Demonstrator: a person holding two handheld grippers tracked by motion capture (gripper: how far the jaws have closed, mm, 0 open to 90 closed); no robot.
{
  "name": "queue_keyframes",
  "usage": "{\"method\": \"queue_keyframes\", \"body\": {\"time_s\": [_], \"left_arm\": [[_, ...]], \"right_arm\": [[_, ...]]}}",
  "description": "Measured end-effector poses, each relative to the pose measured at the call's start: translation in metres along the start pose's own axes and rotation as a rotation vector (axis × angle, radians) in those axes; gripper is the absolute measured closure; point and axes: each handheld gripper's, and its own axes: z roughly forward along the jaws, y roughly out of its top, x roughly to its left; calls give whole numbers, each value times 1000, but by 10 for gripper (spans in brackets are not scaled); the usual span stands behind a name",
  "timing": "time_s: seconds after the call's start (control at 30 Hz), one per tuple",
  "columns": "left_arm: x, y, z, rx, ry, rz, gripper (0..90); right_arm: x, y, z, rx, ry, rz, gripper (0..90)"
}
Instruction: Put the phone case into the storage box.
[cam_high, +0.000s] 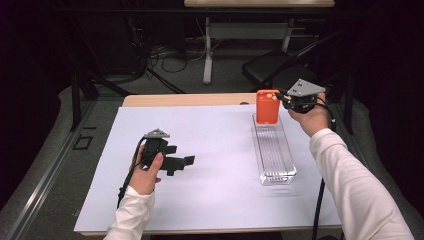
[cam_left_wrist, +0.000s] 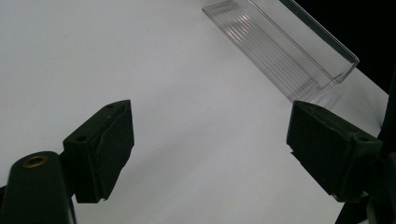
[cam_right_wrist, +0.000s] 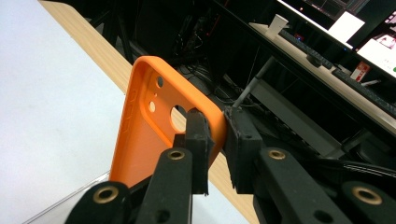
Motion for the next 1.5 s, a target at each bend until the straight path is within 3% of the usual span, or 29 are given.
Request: {"method": "queue_keyframes", "body": {"time_s": [0.6,1.0,1.5], "left_arm": [[2,-1,0,-1,7,-13,154],[3,-2,3,8,6,-12,154],[5,-3,3,5,10,-28,154]], "right_arm": [[10,-20,20,-16,-24,-65,806],[17,-29,28,12,-33,-107,805],[21,-41,32,-12,-43,-91,805]]}}
